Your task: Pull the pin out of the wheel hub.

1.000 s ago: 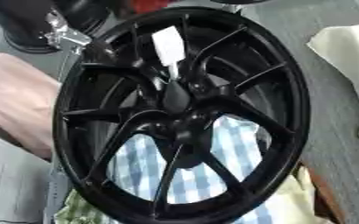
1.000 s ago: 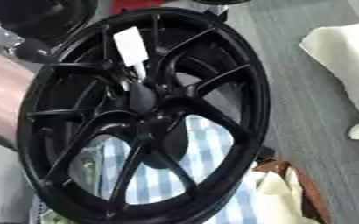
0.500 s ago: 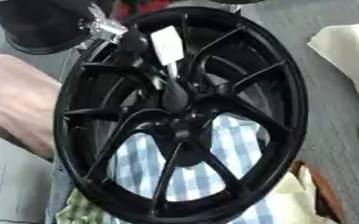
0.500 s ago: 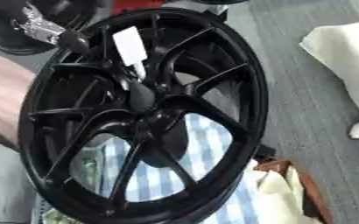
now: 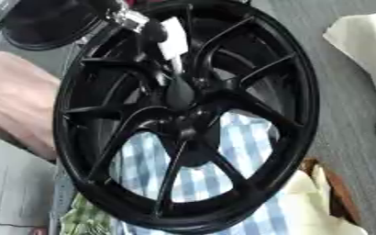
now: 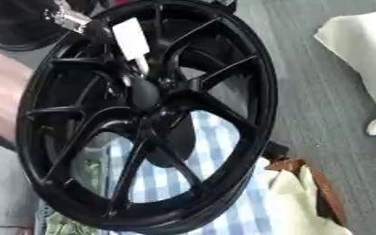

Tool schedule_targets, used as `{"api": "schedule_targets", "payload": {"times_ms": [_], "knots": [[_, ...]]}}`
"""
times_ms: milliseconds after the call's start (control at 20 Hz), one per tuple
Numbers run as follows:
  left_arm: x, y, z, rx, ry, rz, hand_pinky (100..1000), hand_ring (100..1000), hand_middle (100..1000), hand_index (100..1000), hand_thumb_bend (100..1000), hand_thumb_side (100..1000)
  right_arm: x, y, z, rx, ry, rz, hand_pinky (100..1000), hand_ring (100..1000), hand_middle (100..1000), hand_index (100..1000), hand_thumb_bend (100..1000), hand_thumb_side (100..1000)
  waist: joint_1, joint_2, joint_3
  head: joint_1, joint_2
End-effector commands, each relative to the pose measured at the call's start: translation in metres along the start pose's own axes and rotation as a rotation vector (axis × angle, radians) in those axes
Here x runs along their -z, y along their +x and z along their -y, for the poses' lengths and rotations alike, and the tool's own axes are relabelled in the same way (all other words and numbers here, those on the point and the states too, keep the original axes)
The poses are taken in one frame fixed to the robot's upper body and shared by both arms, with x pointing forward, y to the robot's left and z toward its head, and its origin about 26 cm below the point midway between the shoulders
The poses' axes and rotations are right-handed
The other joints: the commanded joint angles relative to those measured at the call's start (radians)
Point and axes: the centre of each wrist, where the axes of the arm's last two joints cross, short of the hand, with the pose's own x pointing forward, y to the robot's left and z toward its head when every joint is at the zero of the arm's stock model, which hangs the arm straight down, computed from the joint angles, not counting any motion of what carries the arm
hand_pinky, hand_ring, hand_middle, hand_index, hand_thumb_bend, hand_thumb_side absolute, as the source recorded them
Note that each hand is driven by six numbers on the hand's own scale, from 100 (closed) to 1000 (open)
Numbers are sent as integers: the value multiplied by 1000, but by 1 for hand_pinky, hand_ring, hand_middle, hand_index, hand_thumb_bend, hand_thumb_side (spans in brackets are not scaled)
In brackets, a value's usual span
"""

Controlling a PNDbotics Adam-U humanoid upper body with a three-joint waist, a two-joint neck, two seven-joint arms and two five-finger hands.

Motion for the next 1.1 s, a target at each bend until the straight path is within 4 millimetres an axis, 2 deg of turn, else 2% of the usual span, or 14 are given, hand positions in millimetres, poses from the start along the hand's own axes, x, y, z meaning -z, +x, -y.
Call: {"api": "schedule_targets", "payload": {"times_ms": [50,300,700,1100], "knots": [[0,-6,-7,-3,1,-49,918,914,789,942,771,823,7,8,2,-10,22,23,920,775,667,773,100,650,-6,-31,-1,4,10],[8,-13,-6,1,-9,-69,921,920,795,944,788,833,8,8,2,-10,24,25,920,775,668,772,100,651,0,-29,-2,6,6],[16,-15,-4,-12,-22,-58,928,926,800,942,801,868,9,8,0,-4,27,25,921,775,668,772,100,655,2,-19,-6,3,-36],[26,-18,0,-29,-45,-63,920,922,790,921,829,898,10,7,-1,0,22,25,921,775,668,771,100,658,4,-18,-10,8,-33]]}}
